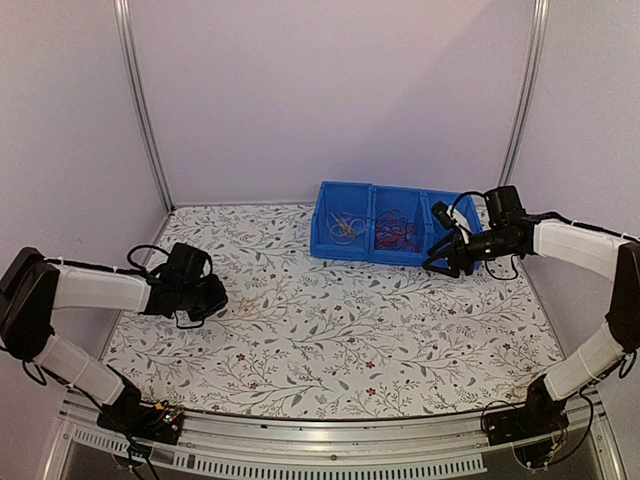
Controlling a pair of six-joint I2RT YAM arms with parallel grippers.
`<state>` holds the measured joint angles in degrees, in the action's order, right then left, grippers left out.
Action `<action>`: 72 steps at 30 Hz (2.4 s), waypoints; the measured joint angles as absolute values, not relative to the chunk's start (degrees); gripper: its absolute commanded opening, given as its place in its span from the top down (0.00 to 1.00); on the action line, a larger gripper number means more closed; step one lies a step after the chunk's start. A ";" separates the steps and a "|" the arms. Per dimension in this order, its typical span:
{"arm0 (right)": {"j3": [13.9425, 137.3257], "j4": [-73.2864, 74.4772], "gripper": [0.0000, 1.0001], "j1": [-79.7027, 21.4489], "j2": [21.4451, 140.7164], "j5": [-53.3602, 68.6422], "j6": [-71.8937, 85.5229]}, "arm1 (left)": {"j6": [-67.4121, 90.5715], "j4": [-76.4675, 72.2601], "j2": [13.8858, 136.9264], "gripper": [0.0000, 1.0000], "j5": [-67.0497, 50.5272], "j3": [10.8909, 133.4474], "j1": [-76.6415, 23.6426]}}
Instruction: Untangle the cables
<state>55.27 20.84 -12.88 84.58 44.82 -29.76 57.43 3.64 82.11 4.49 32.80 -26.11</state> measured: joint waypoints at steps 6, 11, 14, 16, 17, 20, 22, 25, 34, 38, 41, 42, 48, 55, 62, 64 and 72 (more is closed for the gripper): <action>67.35 25.39 0.44 -18.13 86.19 47.37 -29.47 | 49.01 -6.59 79.07 1.00 4.56 34.26 -31.62; 76.64 26.89 0.42 -25.69 91.02 49.93 -27.18 | 43.20 -15.44 77.28 1.00 3.86 35.94 -37.17; 80.90 27.40 0.42 -29.41 95.00 51.18 -24.53 | 40.86 -20.03 77.14 1.00 3.09 36.25 -40.07; 82.65 27.46 0.42 -31.22 97.17 51.62 -23.24 | 39.51 -22.31 77.14 1.00 2.46 36.58 -41.76; 83.35 27.44 0.42 -32.21 98.24 51.64 -22.59 | 38.94 -23.31 77.19 1.00 2.07 36.84 -42.52; 84.07 27.64 0.41 -34.61 100.09 51.46 -21.82 | 37.82 -25.17 77.54 1.00 0.64 38.48 -44.25; 84.07 28.14 0.40 -36.49 100.68 50.22 -22.26 | 37.26 -26.44 78.11 1.00 -0.67 39.92 -44.95; 84.05 28.49 0.39 -39.66 100.90 46.87 -25.17 | 36.58 -27.83 79.15 1.00 -3.14 41.65 -45.41; 84.01 27.81 0.41 -42.48 100.90 40.84 -31.73 | 35.55 -28.47 82.21 1.00 -10.07 44.93 -46.26; 84.01 27.81 0.52 -42.98 101.34 39.97 -33.50 | 35.44 -28.51 82.65 1.00 -11.35 45.28 -46.57; 84.01 27.81 0.71 -43.24 101.78 39.44 -34.35 | 35.29 -28.51 82.70 1.00 -11.68 45.50 -46.61; 84.01 27.86 0.83 -43.31 101.82 39.29 -34.41 | 35.24 -28.51 82.74 1.00 -11.75 45.56 -46.61; 84.01 27.73 1.00 -43.40 101.71 38.63 -34.50 | 33.41 -27.92 83.53 0.50 -9.19 46.02 -46.81; 87.64 29.61 1.00 -43.42 99.88 38.70 -31.53 | 29.61 -31.05 82.85 0.42 -2.28 39.35 -48.58; 94.87 29.93 1.00 -43.44 99.22 38.59 -27.62 | 25.50 -34.59 84.42 0.41 1.04 34.63 -52.69; 97.03 30.48 1.00 -43.44 99.22 37.98 -26.94 | 24.73 -36.47 86.06 0.41 1.85 34.63 -53.12; 106.00 32.05 1.00 -43.44 99.39 37.95 -25.28 | 21.67 -39.16 98.35 0.61 3.44 39.40 -53.54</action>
<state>106.00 32.05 -43.44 99.39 37.95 -25.28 21.67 -39.16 98.35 3.44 39.40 -53.54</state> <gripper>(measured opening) 0.021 0.522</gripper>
